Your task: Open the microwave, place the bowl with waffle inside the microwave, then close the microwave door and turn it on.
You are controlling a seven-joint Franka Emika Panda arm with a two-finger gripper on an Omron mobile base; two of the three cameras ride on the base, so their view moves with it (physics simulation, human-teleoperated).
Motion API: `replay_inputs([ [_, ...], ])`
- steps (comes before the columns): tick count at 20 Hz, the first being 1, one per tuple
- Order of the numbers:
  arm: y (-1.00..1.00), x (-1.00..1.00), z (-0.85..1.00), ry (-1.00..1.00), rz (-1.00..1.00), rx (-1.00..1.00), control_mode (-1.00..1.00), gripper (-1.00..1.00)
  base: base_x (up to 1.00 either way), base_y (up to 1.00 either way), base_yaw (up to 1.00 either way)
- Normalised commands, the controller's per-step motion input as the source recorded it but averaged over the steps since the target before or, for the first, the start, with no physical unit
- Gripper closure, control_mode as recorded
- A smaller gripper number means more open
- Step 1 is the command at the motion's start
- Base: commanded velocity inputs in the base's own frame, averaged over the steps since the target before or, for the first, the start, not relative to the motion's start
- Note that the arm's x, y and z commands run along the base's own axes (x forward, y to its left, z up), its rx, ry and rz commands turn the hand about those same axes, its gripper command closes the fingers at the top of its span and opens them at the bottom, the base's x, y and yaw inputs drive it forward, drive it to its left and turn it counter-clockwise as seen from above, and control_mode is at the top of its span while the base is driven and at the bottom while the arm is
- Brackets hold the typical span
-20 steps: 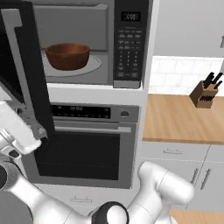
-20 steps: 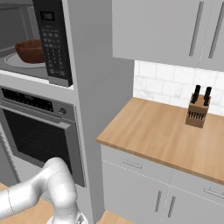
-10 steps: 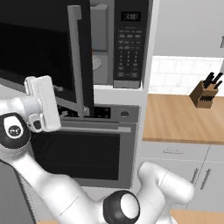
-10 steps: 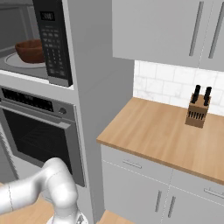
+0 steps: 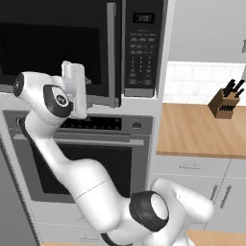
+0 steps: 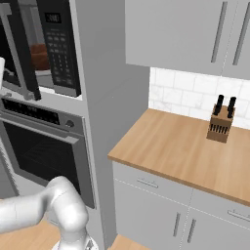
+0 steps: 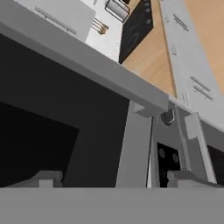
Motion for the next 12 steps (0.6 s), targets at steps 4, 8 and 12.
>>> replay_inputs([
  [4,-0.34,0.88,0.00,-0.11,0.16,0.28,-1.00,-1.00,0.00,0.00,0.00],
  [8,-0.11,0.73,0.00,-0.14,0.13,0.25,-1.00,-1.00,0.00,0.00,0.00],
  [12,0.00,0.50,0.00,-0.14,0.09,0.18,-1.00,-1.00,0.00,0.00,0.00],
])
